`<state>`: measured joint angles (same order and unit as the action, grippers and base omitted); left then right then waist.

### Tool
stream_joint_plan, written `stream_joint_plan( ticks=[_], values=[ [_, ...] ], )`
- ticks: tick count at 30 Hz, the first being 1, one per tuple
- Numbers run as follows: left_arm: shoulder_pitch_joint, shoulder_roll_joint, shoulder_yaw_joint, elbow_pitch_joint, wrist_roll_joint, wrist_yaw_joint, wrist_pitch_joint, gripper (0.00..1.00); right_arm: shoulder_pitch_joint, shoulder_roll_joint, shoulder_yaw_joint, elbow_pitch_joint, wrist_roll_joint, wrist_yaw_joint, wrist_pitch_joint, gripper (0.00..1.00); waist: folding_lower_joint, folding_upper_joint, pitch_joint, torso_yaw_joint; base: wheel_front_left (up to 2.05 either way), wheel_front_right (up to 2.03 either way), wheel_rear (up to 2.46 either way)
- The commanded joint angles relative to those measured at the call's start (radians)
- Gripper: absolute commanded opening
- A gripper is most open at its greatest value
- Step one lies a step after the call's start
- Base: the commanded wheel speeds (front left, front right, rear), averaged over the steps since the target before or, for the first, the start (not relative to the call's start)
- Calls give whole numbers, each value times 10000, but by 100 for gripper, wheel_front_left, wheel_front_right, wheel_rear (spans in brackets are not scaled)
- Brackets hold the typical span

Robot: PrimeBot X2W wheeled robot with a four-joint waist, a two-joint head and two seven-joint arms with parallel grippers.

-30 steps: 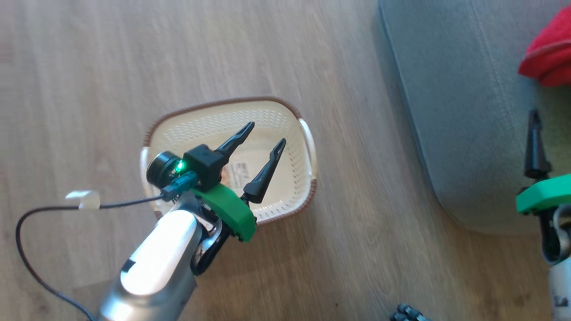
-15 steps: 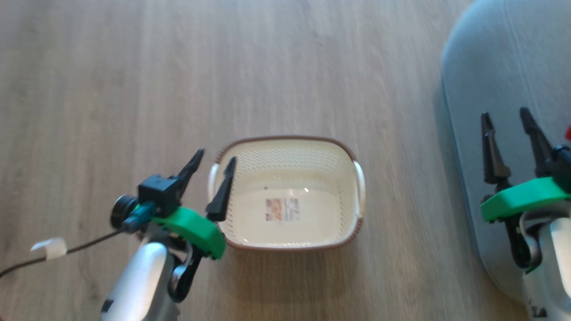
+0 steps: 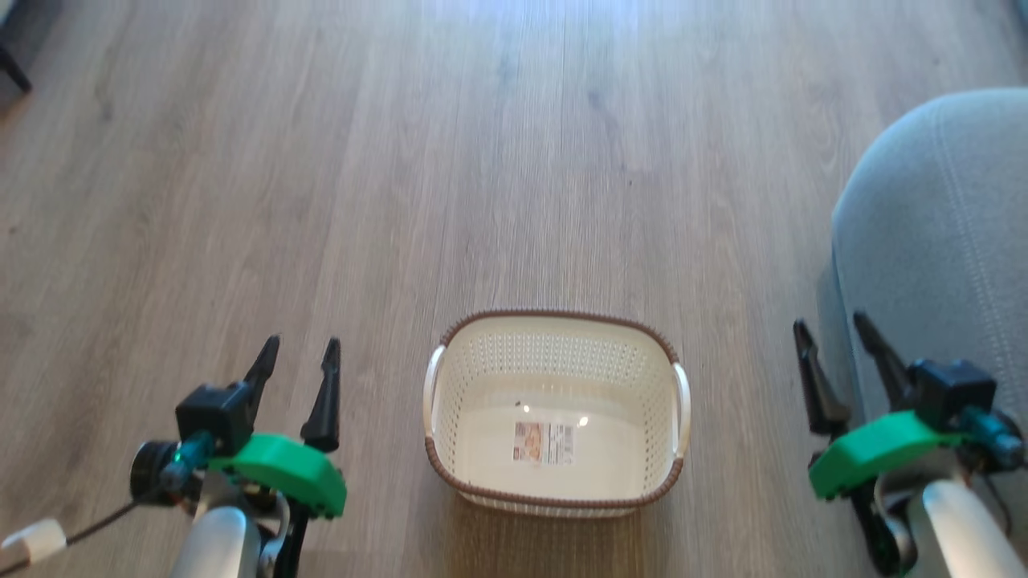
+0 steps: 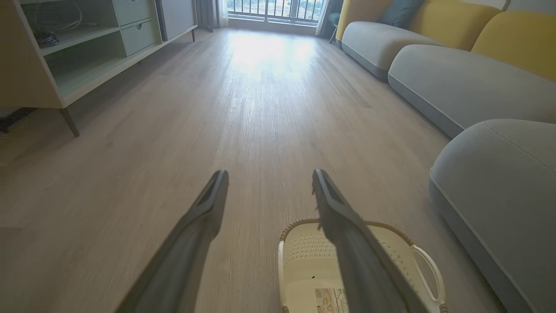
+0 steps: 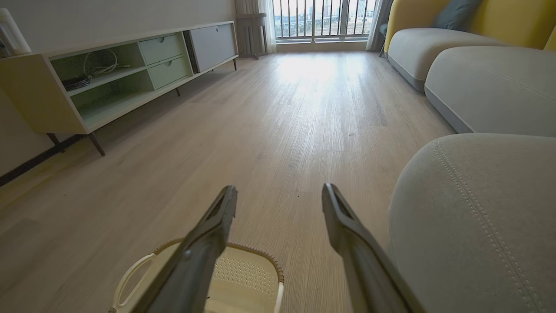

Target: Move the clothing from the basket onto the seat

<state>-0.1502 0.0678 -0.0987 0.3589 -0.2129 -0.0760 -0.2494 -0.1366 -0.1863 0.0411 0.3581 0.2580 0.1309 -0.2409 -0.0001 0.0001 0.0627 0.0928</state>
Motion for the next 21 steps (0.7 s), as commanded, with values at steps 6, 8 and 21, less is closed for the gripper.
stream_joint_plan(
  ticks=[6, 8, 21],
  values=[
    [339, -72, 893, -444, 341, -21, -124, 100, 347, 240, 351, 27, 183, -2, -193, 100, 1, -1, -565, -126, 0, 0, 0],
    [465, -100, 995, -484, 425, -30, -124, 100, 429, 299, 362, 65, 196, -2, -200, 100, 1, -1, -631, -179, 0, 0, 0],
    [718, -169, 1262, -636, 741, -68, -124, 100, 575, 546, 214, -97, 53, -2, -207, 100, 1, -1, -619, -302, 0, 0, 0]
  ],
)
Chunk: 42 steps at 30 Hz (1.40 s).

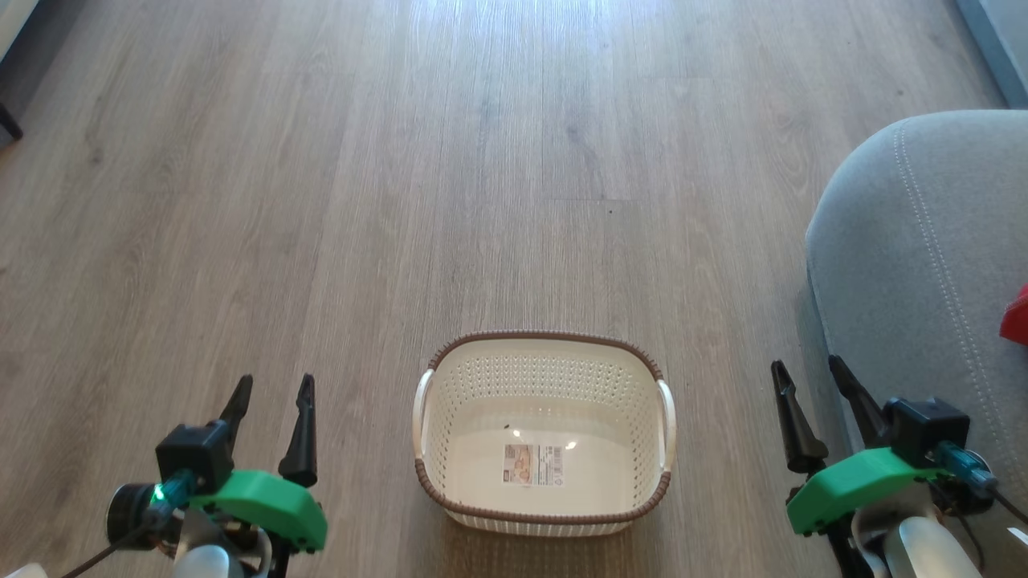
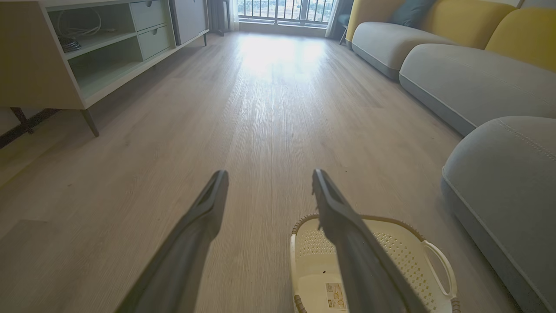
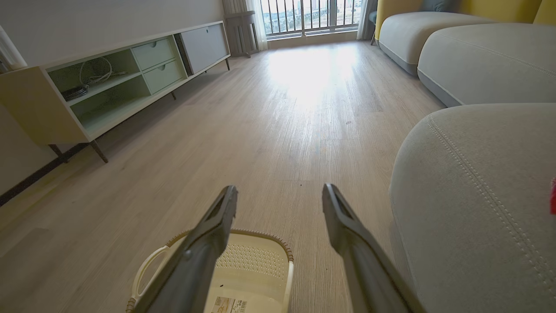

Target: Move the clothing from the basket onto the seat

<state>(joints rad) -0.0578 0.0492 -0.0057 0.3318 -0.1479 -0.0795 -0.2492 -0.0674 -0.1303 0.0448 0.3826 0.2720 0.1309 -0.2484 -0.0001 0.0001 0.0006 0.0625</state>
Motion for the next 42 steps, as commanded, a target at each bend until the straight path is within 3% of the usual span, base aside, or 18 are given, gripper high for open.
stream_joint_plan(
  ticks=[1, 5, 6, 10, 42],
  values=[
    [-202, 16, 335, -374, 104, -38, -126, 100, -116, -11, 177, -346, -92, -2, -132, 100, 1, -1, 10, 0, 0, 0, 0],
    [-186, 14, 297, -500, -141, -89, -126, 100, -126, -7, 199, -341, -78, -2, -132, 100, 1, -1, 39, -10, 0, 0, 0],
    [26, -11, -7, -171, -192, -67, 0, 0, 0, 4, 4, -4, 4, 0, -8, 0, 1, -1, 40, -12, 0, 0, 0],
    [226, -31, -18, 306, -276, -58, 33, 0, 144, 49, 55, 536, 18, 2, -6, 0, 1, -1, 44, -17, 0, 0, 0],
    [39, -20, 295, 10, -3947, -174, 956, 0, 4, 241, -369, 45, 3436, 1, 926, 0, 1, -1, 39, -172, 0, 0, 0]
  ],
)
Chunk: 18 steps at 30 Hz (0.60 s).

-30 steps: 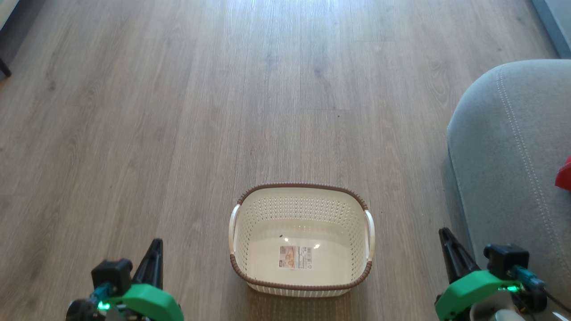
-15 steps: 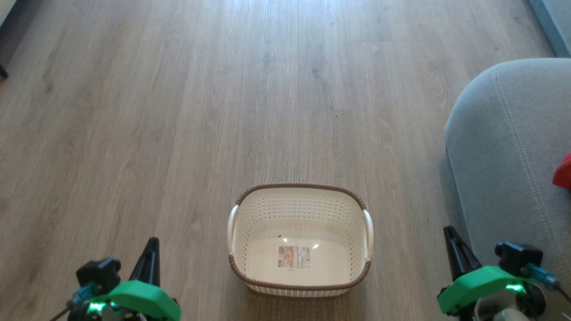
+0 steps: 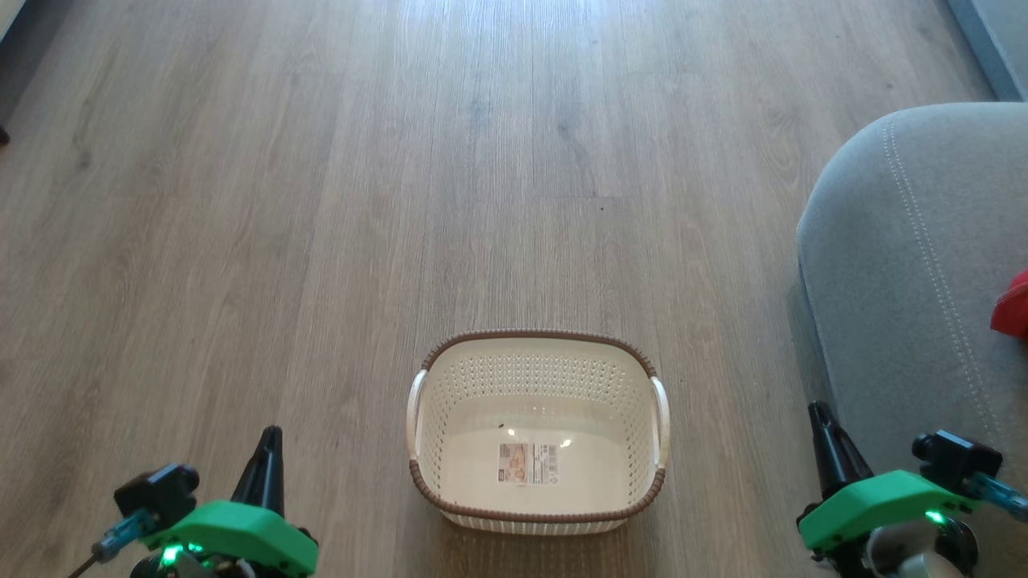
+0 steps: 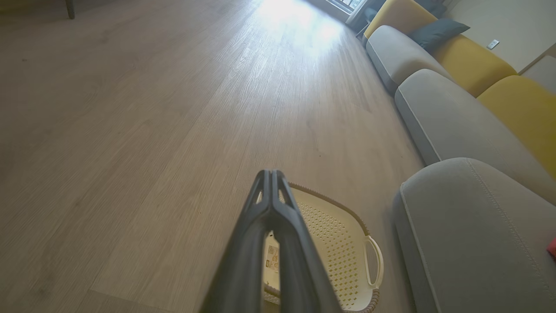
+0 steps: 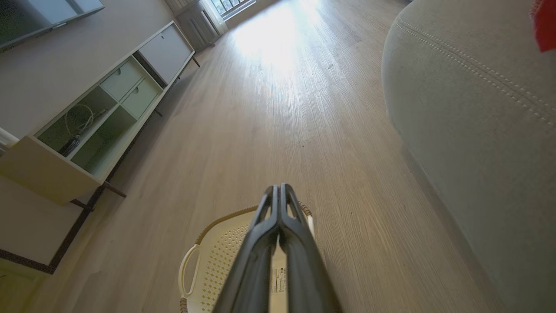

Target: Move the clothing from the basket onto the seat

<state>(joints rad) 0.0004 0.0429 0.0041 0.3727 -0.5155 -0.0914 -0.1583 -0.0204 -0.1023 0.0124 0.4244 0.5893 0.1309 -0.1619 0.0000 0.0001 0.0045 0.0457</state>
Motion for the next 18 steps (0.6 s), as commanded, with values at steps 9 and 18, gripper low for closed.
stream_joint_plan(
  ticks=[9, 18],
  values=[
    [-589, 46, 275, -474, -1189, -84, 276, 0, -502, 9, -150, -496, 1118, 1, 293, 0, 0, -1, -2, -44, 0, 0, 0],
    [-647, 49, 372, -568, -2332, -121, 563, 0, -546, 69, -282, -648, 2183, 0, 582, 0, 0, -1, -3, -93, 0, 0, 0]
  ],
)
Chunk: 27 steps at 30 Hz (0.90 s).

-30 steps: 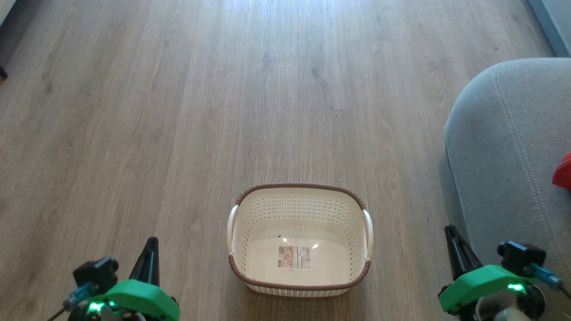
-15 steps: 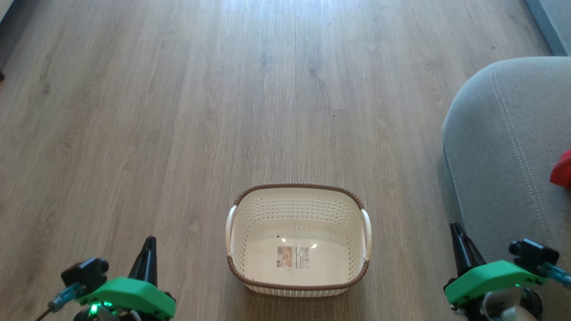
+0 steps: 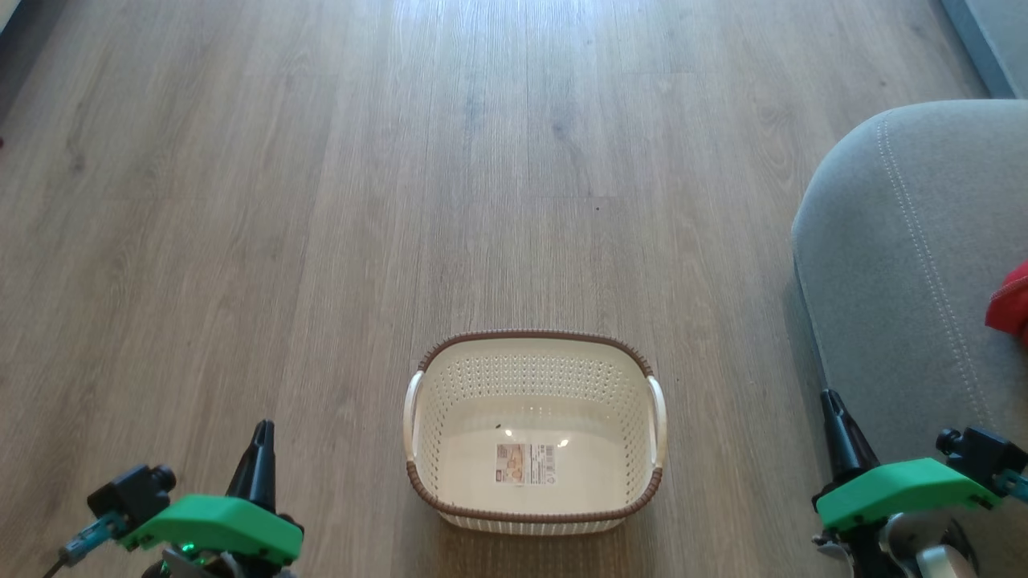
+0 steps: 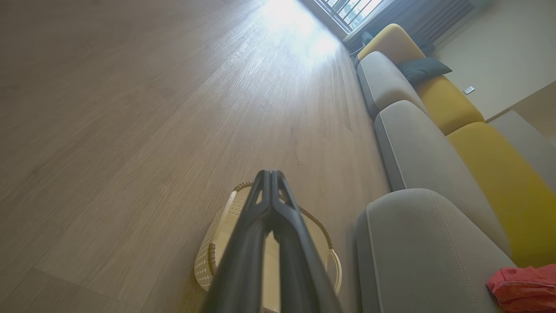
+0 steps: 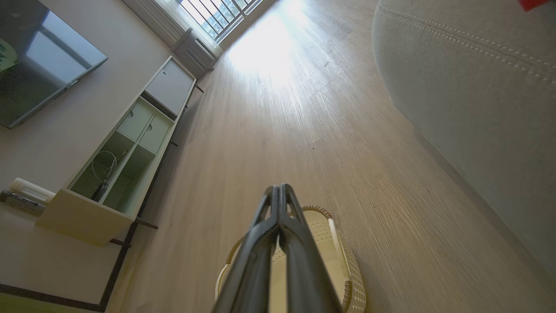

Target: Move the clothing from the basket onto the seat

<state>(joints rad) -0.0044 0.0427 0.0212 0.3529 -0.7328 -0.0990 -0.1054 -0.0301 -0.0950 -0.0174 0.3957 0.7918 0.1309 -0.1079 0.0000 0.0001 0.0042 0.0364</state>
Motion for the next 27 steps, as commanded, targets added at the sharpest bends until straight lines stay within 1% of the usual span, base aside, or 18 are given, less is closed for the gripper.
stream_joint_plan(
  ticks=[1, 26, 27],
  values=[
    [-605, 51, 211, -380, -275, -48, 63, 0, -454, 3, 2, -376, 264, 0, 71, 0, 0, -1, 0, -5, 0, 0, 0],
    [-758, 60, 464, -624, -3258, -142, 811, 0, -568, 159, -341, -774, 3042, 0, 826, 0, 0, -1, -4, -131, 0, 0, 0],
    [-758, 60, 464, -624, -3258, -142, 811, 0, -568, 159, -341, -774, 3042, 0, 826, 0, 0, -1, -4, -131, 0, 0, 0]
  ],
)
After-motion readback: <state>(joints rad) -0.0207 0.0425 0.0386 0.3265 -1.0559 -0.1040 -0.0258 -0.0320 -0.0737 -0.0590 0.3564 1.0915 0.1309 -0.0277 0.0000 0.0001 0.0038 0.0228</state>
